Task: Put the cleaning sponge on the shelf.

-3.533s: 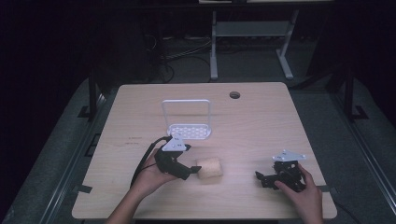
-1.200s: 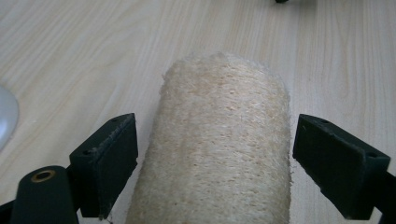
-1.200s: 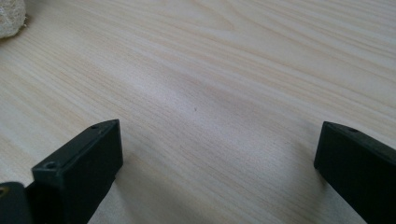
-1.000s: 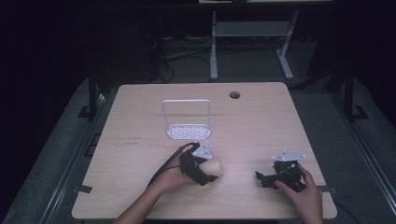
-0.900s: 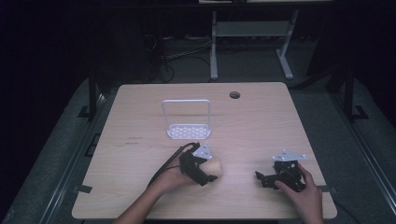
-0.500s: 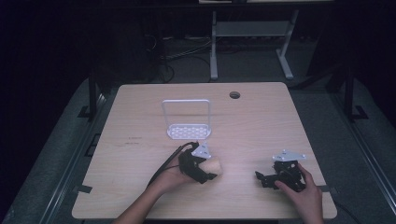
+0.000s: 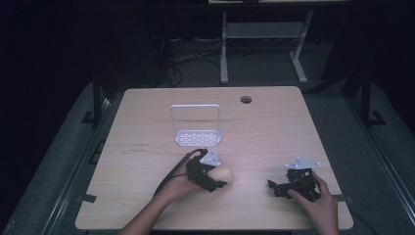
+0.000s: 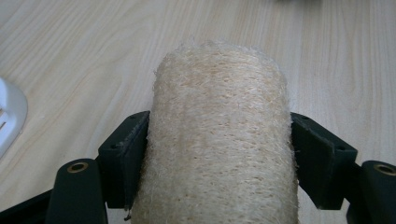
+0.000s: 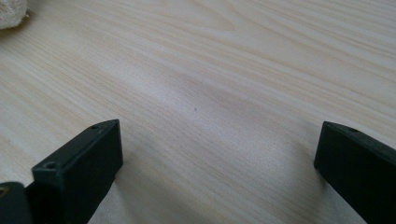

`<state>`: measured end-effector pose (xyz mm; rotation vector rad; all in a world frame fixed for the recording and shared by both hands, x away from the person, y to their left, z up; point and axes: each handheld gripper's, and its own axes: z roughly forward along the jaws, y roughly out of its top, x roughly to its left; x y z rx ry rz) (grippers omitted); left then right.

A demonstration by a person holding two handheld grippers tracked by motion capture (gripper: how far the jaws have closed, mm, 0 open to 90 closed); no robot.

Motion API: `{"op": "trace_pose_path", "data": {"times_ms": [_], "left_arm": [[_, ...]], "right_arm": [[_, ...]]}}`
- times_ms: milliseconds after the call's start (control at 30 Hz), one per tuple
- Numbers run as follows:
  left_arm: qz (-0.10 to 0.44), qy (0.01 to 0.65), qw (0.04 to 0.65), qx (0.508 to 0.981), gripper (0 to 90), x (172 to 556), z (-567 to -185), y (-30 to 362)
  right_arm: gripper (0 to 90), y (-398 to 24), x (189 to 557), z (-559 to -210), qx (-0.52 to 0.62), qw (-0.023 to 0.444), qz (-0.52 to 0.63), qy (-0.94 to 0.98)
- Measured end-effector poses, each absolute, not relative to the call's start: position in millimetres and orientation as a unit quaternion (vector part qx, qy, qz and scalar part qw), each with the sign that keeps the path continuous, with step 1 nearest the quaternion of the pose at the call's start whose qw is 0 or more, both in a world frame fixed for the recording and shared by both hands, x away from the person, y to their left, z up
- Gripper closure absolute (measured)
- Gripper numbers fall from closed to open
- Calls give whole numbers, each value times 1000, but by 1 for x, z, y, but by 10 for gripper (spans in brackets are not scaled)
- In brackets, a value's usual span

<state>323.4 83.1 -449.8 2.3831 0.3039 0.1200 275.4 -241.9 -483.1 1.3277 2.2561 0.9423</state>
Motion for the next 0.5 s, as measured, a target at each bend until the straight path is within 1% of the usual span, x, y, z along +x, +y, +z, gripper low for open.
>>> {"op": "trace_pose_path", "data": {"times_ms": [500], "left_arm": [[52, 114, 361, 924, 264, 321, -435, 92]], "right_arm": [[9, -242, 275, -483, 470, 179, 333, 798]]}}
